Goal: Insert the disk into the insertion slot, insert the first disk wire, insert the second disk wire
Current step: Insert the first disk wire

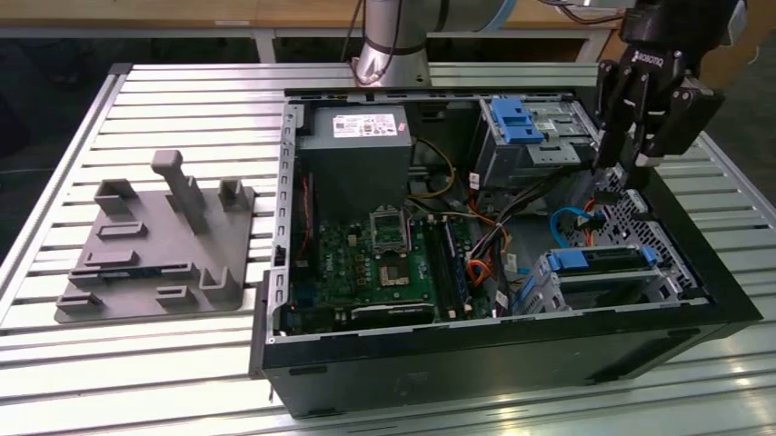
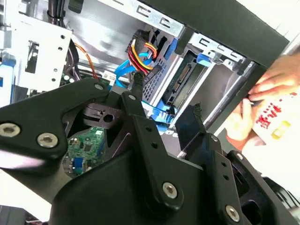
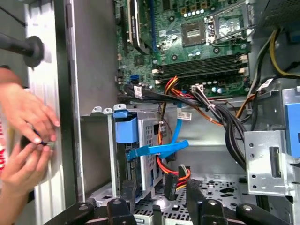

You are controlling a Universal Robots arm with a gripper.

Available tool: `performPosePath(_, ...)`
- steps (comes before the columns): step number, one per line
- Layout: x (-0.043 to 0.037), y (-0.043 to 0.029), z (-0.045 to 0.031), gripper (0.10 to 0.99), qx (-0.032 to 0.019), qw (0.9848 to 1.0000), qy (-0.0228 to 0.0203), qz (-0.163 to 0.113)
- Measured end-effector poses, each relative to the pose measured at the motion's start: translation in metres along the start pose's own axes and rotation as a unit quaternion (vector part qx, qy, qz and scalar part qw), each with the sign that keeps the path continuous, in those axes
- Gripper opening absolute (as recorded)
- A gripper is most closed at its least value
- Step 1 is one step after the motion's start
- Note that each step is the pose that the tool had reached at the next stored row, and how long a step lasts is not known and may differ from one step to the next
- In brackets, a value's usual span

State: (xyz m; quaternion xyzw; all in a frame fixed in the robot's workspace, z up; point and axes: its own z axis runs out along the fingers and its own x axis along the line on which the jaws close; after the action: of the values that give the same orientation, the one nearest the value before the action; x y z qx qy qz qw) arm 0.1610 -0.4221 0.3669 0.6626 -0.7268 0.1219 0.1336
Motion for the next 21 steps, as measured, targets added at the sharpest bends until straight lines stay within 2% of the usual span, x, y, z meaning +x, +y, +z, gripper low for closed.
performPosePath(2, -0.0036, -0.0007, 0.0008, 0.557, 0.0006, 1.0, 0.0063, 0.0)
performPosePath(3, -0.0043, -0.0008, 0.0023, 0.557, 0.0006, 1.0, 0.0072, 0.0)
performPosePath(9, -0.0072, -0.0008, 0.0101, 0.541, -0.0002, 1.0, 0.0076, 0.002)
performPosePath(10, -0.0075, -0.0008, 0.011, 0.478, -0.0004, 1.0, 0.0077, 0.003)
performPosePath(11, -0.0078, -0.0008, 0.0117, 0.478, -0.0005, 1.0, 0.0077, 0.003)
performPosePath(12, -0.0081, -0.0009, 0.0123, 0.408, -0.0006, 1.0, 0.0077, 0.004)
performPosePath(19, -0.0107, -0.0032, 0.0186, 0.408, -0.0015, 1.0, 0.0078, 0.006)
performPosePath(21, -0.0108, -0.0033, 0.019, 0.408, -0.0015, 0.9999, 0.0101, 0.006)
